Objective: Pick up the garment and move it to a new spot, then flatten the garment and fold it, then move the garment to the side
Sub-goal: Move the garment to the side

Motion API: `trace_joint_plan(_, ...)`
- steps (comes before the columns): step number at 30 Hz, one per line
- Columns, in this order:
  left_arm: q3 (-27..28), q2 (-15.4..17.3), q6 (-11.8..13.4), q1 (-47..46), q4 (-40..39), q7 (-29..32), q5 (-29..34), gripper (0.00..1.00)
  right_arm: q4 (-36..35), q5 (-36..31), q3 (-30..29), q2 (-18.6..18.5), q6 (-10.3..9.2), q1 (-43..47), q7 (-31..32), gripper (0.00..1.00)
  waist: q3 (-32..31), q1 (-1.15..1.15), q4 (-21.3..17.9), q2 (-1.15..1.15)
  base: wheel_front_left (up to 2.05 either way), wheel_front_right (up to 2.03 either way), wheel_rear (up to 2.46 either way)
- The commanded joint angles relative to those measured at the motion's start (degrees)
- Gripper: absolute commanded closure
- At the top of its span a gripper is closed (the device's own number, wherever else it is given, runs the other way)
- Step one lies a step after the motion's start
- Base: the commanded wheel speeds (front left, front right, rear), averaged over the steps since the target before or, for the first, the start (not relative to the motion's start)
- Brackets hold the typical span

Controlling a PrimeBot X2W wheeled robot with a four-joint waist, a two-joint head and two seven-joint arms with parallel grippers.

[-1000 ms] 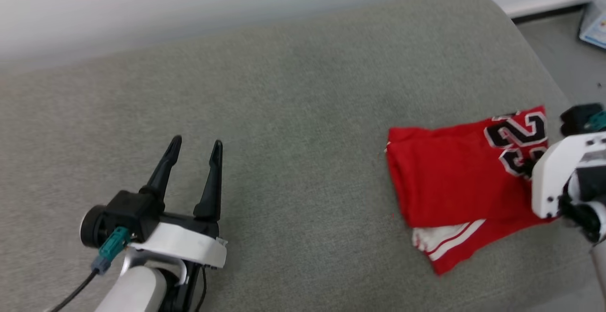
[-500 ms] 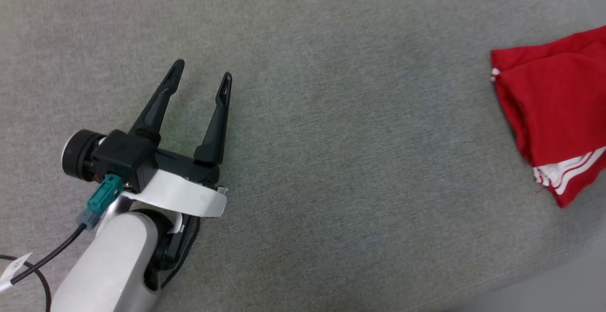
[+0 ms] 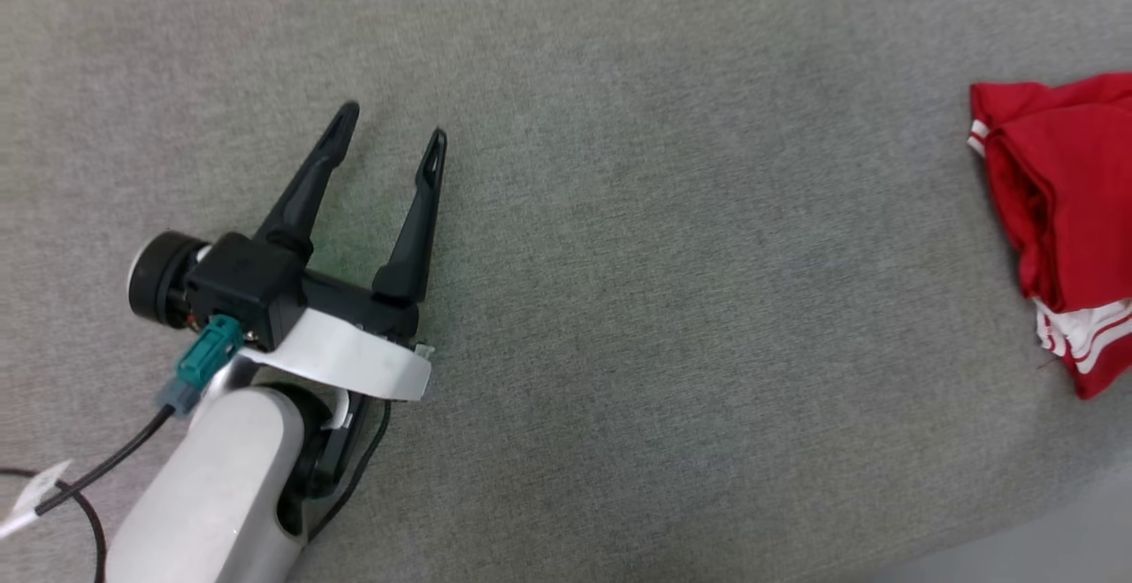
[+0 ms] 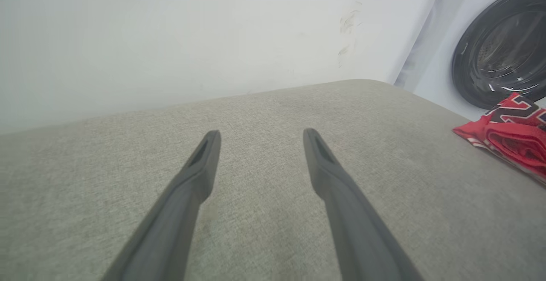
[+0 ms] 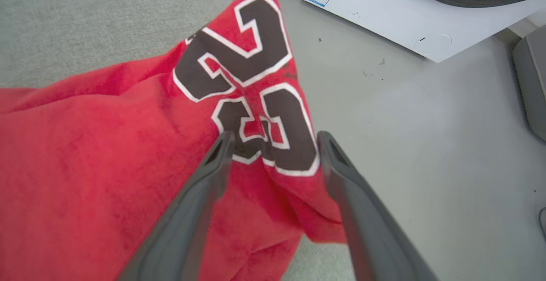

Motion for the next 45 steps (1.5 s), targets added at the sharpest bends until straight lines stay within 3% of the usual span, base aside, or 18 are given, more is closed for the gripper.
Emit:
trace_joint_plan(1, 0.0, -0.2, 0.0, 0.7, 0.2, -0.3, -0.1, 0.00, 0.1, -0.2, -0.2, 0.1, -0.07, 0.3, -0.3, 0.00, -1.4, -0.01, -0.1, 0.00, 0.00, 0.00, 0.00)
trace_joint_plan(8, -0.1, -2.1, 0.9, 5.1, 3.8, -2.5, -1.9, 0.00, -3.1, -1.2, 0.6, 0.7, -0.07, 4.9, -3.0, 0.00, -10.4, -0.01, 0.2, 0.00, 0.00, 0.00, 0.00)
trace_joint_plan(19, 1.6, -3.7, 3.4, 14.1, 6.5, -4.1, -4.8, 0.00, -13.9, 4.6, 10.4, 4.4, -0.07, 19.1, -6.4, 0.00, -21.2, -0.01, 3.5, 0.00, 0.00, 0.00, 0.00)
trace_joint_plan(34, 4.7, -4.9, 5.2, 19.7, 6.5, -4.8, -5.4, 0.00, -28.1, 11.2, 24.9, 10.5, -0.07, 32.2, -16.7, 0.00, -26.4, -0.01, 12.4, 0.00, 0.00, 0.00, 0.00)
trace_joint_plan(45, 7.5, -4.7, 5.6, 24.8, 6.7, -5.0, -3.7, 0.00, -38.9, 11.6, 27.9, 13.0, -0.07, 42.2, -18.1, 0.00, -30.6, -0.01, 12.3, 0.00, 0.00, 0.00, 0.00)
